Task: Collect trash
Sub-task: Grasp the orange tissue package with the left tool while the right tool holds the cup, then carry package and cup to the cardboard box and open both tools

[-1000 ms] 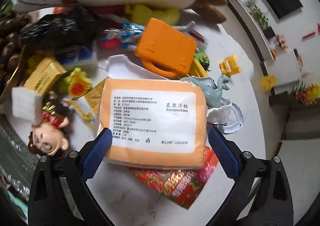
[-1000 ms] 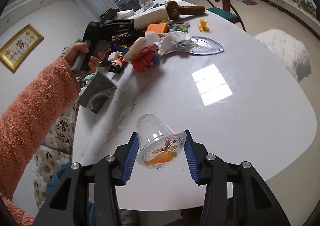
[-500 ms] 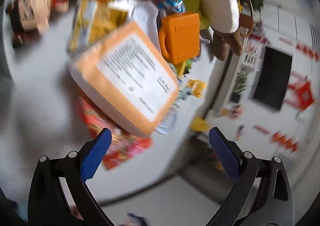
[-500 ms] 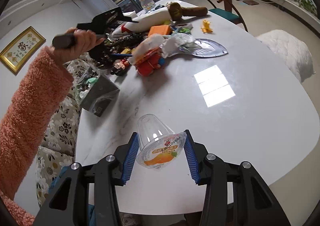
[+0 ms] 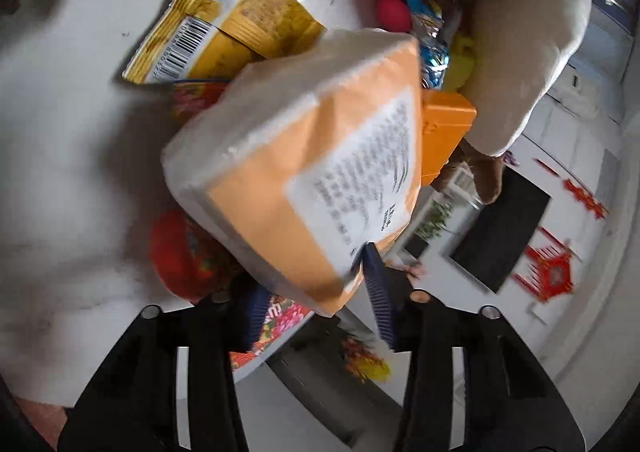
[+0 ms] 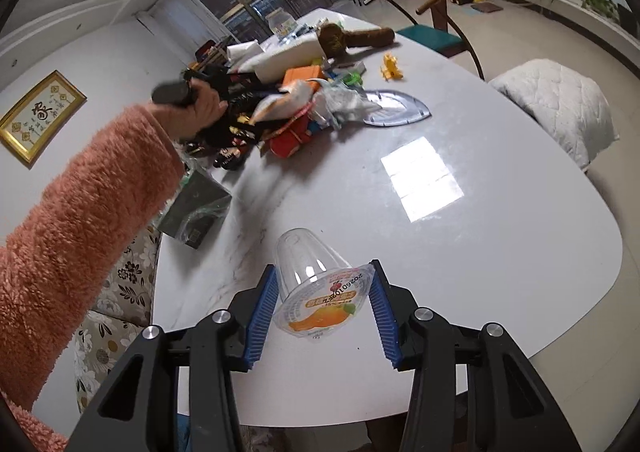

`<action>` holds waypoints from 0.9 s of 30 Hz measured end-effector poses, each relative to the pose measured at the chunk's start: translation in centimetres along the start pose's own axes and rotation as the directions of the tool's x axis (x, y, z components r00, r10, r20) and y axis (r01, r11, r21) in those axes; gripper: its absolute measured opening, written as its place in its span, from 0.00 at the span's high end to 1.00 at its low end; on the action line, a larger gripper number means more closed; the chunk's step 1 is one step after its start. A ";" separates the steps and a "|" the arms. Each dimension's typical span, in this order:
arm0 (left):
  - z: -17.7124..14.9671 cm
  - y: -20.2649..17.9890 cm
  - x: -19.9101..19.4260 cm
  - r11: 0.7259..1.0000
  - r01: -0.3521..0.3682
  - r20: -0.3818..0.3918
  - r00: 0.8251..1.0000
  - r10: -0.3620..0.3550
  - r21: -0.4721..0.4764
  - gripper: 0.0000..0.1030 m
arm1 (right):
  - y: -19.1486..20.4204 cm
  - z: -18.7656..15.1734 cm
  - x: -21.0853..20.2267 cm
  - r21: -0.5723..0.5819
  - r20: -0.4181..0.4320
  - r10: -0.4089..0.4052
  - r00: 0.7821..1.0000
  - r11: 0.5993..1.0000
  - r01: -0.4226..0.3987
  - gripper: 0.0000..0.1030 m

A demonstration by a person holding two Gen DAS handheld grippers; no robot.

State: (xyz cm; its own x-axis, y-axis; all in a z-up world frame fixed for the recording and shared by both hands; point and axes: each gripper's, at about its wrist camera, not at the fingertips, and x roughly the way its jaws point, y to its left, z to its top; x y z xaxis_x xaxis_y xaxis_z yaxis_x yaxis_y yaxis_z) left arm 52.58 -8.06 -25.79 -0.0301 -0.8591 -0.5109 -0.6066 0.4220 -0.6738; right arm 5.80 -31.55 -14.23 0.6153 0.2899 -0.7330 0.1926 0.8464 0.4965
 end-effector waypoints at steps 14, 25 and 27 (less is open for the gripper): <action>-6.7 0.0 -8.0 0.913 0.090 -0.010 0.996 -0.094 0.398 0.70 | 2.0 -0.1 0.4 -0.083 -0.050 0.073 0.996 0.994 -0.077 0.55; -18.6 11.7 -13.4 0.869 0.132 -0.064 0.991 -0.115 0.476 0.70 | 2.0 -2.6 -2.9 -0.261 -0.195 0.141 0.971 0.946 -0.190 0.56; -22.2 13.9 -13.5 0.870 0.121 -0.059 0.993 -0.106 0.478 0.70 | 1.3 -3.7 -3.6 -0.285 -0.239 0.139 0.961 0.936 -0.207 0.56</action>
State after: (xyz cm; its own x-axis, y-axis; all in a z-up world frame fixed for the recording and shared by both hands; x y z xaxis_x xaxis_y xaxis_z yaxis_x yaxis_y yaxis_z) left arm 26.95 2.96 -16.45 -0.0126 -0.9146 -0.4041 -0.1519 0.4012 -0.9033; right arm 1.00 -29.86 -12.71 0.4354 0.5034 -0.7464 -0.1645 0.8596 0.4838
